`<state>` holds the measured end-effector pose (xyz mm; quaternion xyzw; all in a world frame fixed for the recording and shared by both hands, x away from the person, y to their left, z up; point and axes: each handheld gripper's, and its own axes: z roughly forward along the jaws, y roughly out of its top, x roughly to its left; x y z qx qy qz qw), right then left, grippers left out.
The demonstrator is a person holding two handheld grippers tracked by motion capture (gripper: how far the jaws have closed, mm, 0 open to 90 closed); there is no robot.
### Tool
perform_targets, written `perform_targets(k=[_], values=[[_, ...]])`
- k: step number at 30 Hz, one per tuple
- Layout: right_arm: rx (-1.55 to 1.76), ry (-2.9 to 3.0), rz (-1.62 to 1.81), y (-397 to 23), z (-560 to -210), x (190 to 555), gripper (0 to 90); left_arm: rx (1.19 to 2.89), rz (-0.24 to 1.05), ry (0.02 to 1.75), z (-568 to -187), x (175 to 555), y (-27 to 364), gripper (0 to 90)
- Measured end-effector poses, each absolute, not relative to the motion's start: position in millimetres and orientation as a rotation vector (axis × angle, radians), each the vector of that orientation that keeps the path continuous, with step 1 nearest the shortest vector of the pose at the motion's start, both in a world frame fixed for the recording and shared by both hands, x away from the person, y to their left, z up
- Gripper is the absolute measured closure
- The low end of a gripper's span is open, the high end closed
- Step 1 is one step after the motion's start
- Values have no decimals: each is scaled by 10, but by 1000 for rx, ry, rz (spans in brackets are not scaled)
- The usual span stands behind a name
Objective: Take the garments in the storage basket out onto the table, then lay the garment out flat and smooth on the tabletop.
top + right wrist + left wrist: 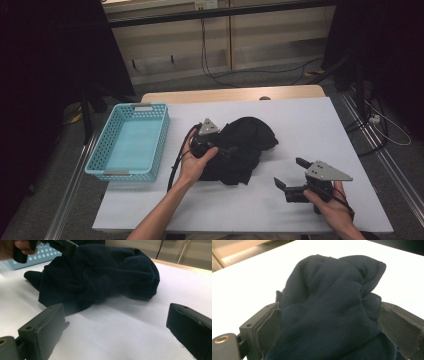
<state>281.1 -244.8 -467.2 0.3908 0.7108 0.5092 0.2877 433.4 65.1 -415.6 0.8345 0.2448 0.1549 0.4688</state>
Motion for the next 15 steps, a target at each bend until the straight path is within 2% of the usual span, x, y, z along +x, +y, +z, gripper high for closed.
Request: perform_targets(k=[12,15], values=[[1048,1886,1354,-2470,-4672,2782,17,1991,396,665,-4163,4149,979,49],[1045,1897,1354,-2464,-4675,2784,17,2026,406,659,-4223,4104,1013,50]])
